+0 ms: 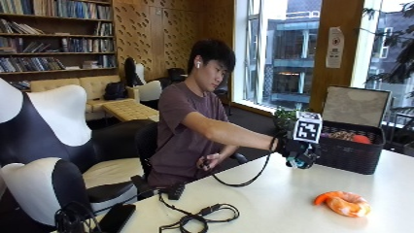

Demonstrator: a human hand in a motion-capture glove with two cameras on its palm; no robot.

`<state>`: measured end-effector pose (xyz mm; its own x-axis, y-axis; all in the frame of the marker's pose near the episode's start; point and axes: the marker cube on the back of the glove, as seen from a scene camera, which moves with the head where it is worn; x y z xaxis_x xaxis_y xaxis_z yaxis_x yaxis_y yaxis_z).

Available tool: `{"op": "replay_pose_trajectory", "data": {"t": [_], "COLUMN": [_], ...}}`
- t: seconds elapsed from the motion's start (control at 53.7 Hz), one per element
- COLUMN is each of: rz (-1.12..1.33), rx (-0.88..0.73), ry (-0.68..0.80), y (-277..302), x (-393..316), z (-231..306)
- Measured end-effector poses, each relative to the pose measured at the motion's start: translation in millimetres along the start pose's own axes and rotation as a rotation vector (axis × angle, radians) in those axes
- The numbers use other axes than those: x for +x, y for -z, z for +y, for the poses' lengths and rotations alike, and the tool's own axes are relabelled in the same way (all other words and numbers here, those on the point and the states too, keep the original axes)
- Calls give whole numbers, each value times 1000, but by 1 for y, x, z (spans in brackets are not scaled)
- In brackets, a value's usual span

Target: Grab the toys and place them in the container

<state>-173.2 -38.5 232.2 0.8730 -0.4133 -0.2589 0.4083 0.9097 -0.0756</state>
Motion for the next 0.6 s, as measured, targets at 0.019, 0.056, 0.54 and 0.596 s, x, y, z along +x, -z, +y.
{"op": "replay_pose_trajectory", "data": {"t": [0.019,0.056,0.54,0.596], "rz": [-52,-159,-138,-105], "rx": [1,9,296,298], "ry": [14,49,-1,-75], "y": [9,28,257,263], "x": [-7,-20,-83,-96], "z": [-1,-3,-45,-51]}}
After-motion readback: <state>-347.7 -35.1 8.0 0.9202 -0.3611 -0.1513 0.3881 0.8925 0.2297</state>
